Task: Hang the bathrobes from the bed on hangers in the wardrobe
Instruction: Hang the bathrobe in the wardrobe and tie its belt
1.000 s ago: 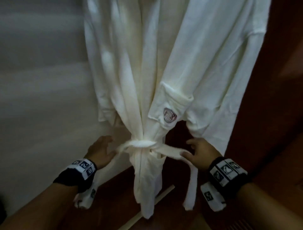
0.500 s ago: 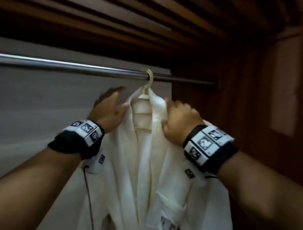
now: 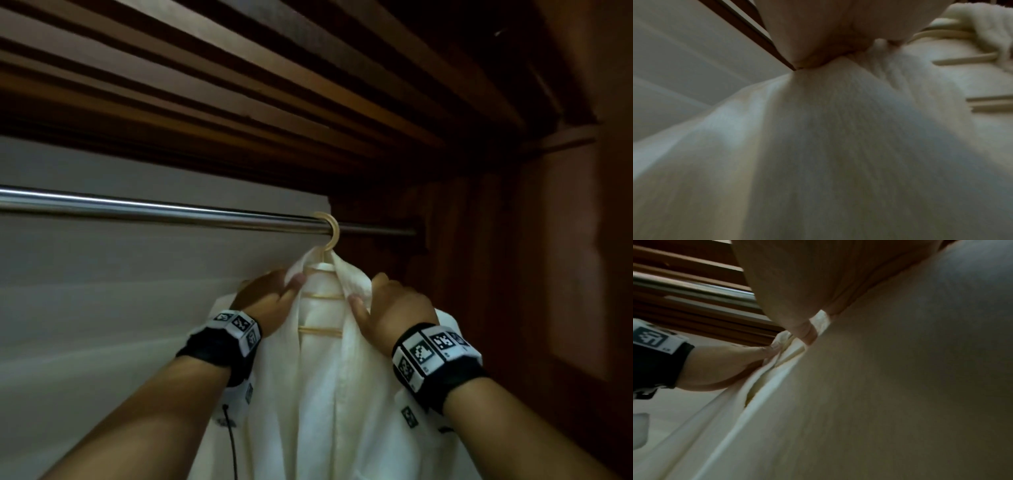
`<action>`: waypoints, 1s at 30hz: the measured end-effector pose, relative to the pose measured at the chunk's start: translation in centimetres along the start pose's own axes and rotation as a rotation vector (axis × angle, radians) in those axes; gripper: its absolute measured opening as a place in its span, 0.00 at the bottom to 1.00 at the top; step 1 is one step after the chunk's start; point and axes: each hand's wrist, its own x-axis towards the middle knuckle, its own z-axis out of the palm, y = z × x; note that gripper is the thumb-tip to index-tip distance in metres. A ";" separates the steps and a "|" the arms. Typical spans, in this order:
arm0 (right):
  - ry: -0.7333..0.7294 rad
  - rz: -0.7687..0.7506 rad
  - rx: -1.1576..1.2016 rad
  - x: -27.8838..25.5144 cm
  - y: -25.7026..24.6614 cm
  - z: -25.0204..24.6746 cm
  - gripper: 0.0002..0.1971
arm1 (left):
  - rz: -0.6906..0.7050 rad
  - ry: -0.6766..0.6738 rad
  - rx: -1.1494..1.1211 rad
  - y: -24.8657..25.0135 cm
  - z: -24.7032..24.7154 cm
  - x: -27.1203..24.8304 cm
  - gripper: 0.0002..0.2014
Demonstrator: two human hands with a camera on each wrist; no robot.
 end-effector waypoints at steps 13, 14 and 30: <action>0.014 -0.009 -0.007 3.5 7.2 3.0 0.24 | -0.034 0.025 -0.049 4.6 6.3 3.0 0.25; 0.017 -0.014 0.002 3.2 7.2 3.1 0.24 | -0.031 0.033 -0.045 4.4 6.4 2.9 0.24; -0.071 0.102 0.082 2.5 6.7 3.0 0.27 | 0.107 0.118 -0.006 3.4 7.0 3.1 0.24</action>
